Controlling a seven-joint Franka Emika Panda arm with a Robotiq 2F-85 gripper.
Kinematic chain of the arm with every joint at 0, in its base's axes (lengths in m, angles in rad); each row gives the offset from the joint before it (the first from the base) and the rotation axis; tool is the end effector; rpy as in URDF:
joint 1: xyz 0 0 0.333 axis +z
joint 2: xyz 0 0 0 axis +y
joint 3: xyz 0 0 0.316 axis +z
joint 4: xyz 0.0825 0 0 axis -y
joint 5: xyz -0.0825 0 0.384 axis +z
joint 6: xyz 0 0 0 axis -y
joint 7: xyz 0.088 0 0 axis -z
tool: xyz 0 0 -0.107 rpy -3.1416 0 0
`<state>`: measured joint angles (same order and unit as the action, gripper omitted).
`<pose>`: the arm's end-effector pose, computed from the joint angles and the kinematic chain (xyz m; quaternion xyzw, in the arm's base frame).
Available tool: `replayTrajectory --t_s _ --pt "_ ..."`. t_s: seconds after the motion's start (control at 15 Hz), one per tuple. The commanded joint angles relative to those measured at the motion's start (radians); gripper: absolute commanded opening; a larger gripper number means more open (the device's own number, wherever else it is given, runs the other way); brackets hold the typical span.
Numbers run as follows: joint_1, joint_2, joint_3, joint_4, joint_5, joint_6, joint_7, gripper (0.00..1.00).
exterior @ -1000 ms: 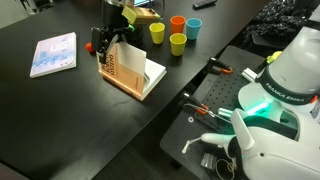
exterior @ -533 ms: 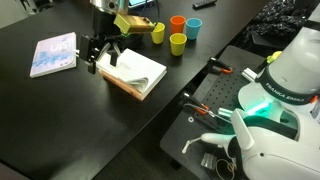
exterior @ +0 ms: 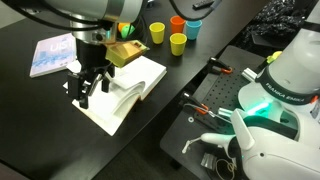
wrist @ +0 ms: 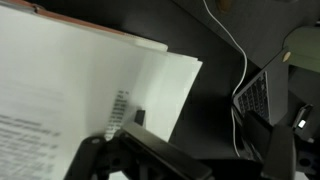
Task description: Open the white and brown book
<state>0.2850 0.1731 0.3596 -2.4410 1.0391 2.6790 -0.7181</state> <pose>0.3999 0.2716 0.2348 -0.9432 -0.2003 -0.0300 0.2635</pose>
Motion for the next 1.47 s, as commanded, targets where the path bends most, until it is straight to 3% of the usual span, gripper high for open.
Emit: replayTrajectory --t_s 0.0,0.33,0.47,0.93,1.4 --pt "0.0 0.041 0.013 0.007 0.037 0.038 -0.061 1.0" --pt "-0.019 0.082 0.015 0.008 0.077 0.052 -0.118 1.0" --pt "-0.028 0.088 0.028 0.015 0.145 0.053 -0.189 1.0" --pt "0.007 0.15 0.075 0.043 0.355 0.135 -0.427 1.0" --pt "0.039 0.271 0.089 0.108 0.475 0.239 -0.616 1.0"
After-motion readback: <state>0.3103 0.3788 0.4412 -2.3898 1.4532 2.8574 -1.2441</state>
